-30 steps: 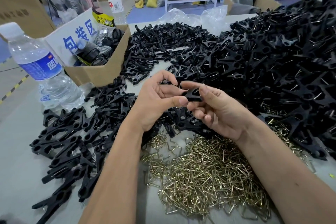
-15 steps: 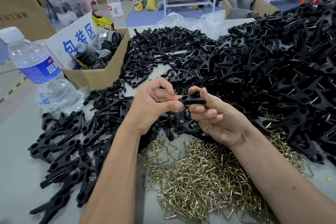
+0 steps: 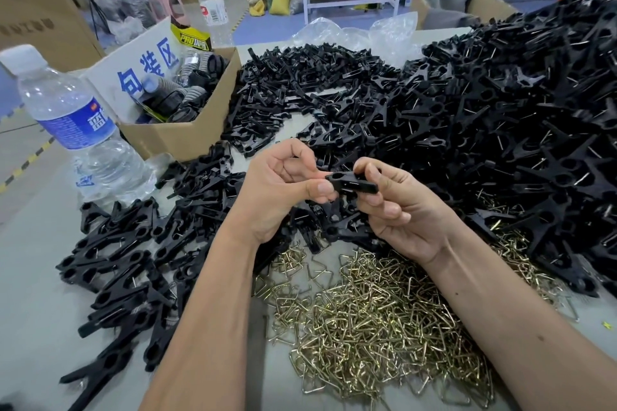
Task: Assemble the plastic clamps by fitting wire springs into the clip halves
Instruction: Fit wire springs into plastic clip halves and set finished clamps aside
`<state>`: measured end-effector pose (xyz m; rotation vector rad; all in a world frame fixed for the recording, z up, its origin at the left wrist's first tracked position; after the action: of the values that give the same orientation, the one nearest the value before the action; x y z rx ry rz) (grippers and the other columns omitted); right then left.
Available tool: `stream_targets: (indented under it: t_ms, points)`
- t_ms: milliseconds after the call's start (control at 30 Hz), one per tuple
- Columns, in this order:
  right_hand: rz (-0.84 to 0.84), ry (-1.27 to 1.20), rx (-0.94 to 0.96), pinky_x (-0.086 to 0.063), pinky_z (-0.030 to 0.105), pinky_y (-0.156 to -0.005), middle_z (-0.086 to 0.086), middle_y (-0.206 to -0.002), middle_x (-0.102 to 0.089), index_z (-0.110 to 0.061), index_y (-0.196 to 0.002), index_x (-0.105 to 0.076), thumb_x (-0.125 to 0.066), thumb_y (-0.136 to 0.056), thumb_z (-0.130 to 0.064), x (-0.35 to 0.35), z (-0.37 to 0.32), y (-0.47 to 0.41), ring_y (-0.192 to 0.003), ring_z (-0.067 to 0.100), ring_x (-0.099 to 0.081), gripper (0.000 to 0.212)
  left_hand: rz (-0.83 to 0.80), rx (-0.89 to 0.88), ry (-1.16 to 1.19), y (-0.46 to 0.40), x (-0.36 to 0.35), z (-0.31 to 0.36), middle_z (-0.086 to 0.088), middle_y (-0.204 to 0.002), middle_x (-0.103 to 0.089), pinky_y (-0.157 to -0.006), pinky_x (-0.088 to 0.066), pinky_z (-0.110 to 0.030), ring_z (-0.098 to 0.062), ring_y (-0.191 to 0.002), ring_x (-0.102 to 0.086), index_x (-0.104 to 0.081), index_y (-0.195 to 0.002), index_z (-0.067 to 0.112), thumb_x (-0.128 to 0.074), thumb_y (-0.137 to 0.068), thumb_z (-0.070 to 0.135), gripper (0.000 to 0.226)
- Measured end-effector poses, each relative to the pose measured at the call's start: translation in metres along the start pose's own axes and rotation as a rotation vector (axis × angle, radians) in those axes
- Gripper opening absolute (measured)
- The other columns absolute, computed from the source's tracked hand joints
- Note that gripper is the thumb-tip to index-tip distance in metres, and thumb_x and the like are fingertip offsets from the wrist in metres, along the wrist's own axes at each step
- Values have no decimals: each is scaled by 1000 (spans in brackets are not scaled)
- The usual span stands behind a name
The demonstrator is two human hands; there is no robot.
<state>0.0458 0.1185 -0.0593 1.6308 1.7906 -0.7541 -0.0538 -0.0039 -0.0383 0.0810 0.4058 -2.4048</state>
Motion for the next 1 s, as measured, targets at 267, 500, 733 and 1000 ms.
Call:
stream_targets:
  t_ms: [267,500,733,1000]
  points:
    - [-23,20,11,-45,10,-37,2,-65,-62,-13,-112,-80,-96,-68,-30,-4,1,3,-45,3,-58,50,-45,9,14,-1,-15,-2,-12,-76,-77,-60,-61,-28,-21,-63,-74,-59,-87,5,-82,-72,-1,28]
    - [-117,59,-22,-58,15,-52,10,-92,-79,-17,-122,-77,-81,-84,-41,-10,3,5,-73,11,-77,45,-15,12,-50,-1,-10,5,-23,-85,-75,-61,-58,-27,-23,-66,-71,-66,-81,16,-82,-74,0,24]
    - [215,253,218,-53,12,-50,3,-73,-69,-11,-112,-78,-73,-88,-27,-8,-50,-2,-58,7,-65,30,-26,109,-430,-3,0,6,-12,-76,-75,-68,-57,-28,-19,-71,-70,-65,-86,8,-87,-80,10,23]
    - [788,917,661,-61,31,-57,16,-89,-74,-12,-133,-50,-71,-96,-4,-27,-127,-18,-62,20,-74,44,370,189,-1037,-26,52,21,8,-73,-71,-62,-50,-19,-5,-67,-66,-70,-76,23,-88,-80,19,19]
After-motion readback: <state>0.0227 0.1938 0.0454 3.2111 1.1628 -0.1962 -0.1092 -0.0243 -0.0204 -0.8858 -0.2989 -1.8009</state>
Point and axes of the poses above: each hand's wrist, its own y-axis away from the middle knuckle, its own x-axis out of the back of the hand, z = x × y, the point moved 6 cm from there along -y, towards the middle knuckle
